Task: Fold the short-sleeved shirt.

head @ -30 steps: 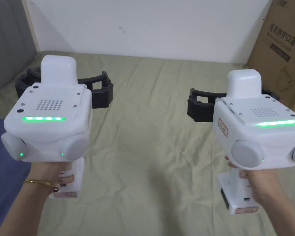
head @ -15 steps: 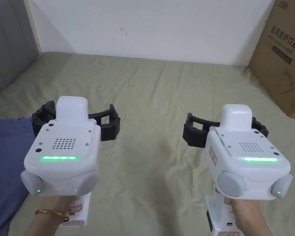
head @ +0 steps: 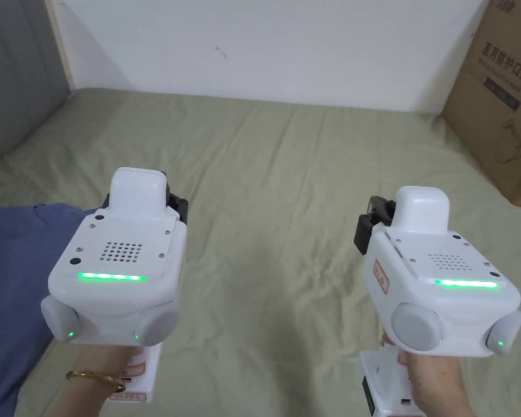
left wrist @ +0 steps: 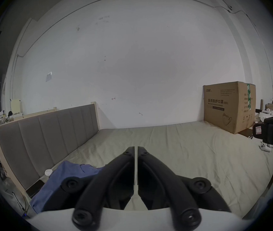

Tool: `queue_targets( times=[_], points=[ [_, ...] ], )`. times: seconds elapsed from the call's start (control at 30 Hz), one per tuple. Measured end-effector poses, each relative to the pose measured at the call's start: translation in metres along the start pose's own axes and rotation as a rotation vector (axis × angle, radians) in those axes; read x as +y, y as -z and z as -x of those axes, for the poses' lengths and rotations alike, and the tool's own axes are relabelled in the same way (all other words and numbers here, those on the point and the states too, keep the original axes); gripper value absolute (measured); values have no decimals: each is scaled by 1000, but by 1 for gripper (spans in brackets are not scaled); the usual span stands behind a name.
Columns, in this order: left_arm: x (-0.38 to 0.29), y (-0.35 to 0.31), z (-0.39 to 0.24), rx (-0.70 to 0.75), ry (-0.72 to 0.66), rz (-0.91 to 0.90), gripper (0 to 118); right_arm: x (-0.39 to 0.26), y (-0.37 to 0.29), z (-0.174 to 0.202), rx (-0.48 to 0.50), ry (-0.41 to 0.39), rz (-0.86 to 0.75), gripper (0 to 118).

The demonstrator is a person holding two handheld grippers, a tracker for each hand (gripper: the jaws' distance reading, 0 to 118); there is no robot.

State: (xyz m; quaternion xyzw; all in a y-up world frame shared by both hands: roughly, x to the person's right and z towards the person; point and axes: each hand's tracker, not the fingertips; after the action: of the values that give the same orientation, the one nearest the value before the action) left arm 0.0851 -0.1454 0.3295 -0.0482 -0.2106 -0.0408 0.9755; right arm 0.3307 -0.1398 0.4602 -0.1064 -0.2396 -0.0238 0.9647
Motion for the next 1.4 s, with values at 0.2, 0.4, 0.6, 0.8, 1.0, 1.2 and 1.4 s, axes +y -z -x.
queue_targets(
  times=[0.2, 0.4, 0.6, 0.8, 1.0, 1.2, 1.4],
  points=[
    [2, -1, -1, -14, -6, 9, 0, 3, -4, 0, 9, -28, -15, 0],
    [3, -2, 0, -18, -21, 13, 0, 5, -6, -1, 10, -18, -16, 0],
    [5, -3, 0, -22, -17, 9, 0, 4, -7, -1, 10, -19, -9, 0],
    [4, -5, 3, -26, -28, 13, 0, 4, -5, 3, 24, -26, 0, 0],
    [3, -17, 34, 52, -50, 9, 0, 11, -3, 29, 91, -52, -21, 0],
    [3, -45, 81, 198, -35, -3, 0, 18, 2, 80, 232, -60, -35, 0],
    [0, -82, 124, 332, -43, 7, 0, 19, 1, 135, 384, -86, -34, 0]
  ],
)
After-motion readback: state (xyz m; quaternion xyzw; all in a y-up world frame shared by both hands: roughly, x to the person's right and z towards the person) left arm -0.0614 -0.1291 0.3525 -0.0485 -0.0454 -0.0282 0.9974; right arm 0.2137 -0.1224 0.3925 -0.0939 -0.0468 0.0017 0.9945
